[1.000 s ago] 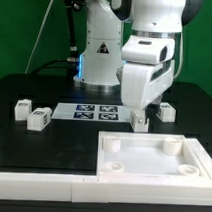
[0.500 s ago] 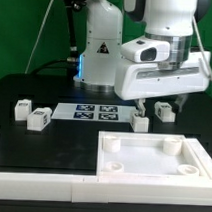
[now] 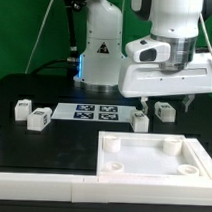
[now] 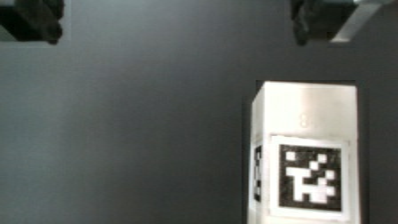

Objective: Assemble one leg

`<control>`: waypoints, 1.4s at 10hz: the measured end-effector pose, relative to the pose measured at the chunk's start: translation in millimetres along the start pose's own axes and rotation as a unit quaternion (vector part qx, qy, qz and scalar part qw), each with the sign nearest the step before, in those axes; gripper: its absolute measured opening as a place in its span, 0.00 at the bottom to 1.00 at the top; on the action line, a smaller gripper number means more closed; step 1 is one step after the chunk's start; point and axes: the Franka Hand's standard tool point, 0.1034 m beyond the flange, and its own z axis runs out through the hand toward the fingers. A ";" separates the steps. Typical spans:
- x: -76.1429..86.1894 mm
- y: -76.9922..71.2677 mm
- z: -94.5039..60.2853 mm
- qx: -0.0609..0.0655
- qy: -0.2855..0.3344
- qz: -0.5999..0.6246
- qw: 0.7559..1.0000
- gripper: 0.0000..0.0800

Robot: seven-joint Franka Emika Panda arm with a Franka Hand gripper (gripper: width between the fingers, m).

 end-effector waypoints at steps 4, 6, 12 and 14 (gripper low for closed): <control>-46.0 -13.8 10.4 -0.024 -0.186 0.057 0.981 0.81; -61.0 -18.5 16.7 -0.035 -0.274 0.059 0.959 0.81; -71.8 -34.7 19.0 -0.029 -0.454 0.069 0.888 0.81; -71.3 -37.1 18.2 -0.025 -0.454 0.070 0.888 0.81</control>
Offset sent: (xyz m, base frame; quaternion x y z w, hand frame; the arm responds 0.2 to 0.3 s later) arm -0.0463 0.0059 -0.0068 -0.0715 -0.2911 0.0685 0.9516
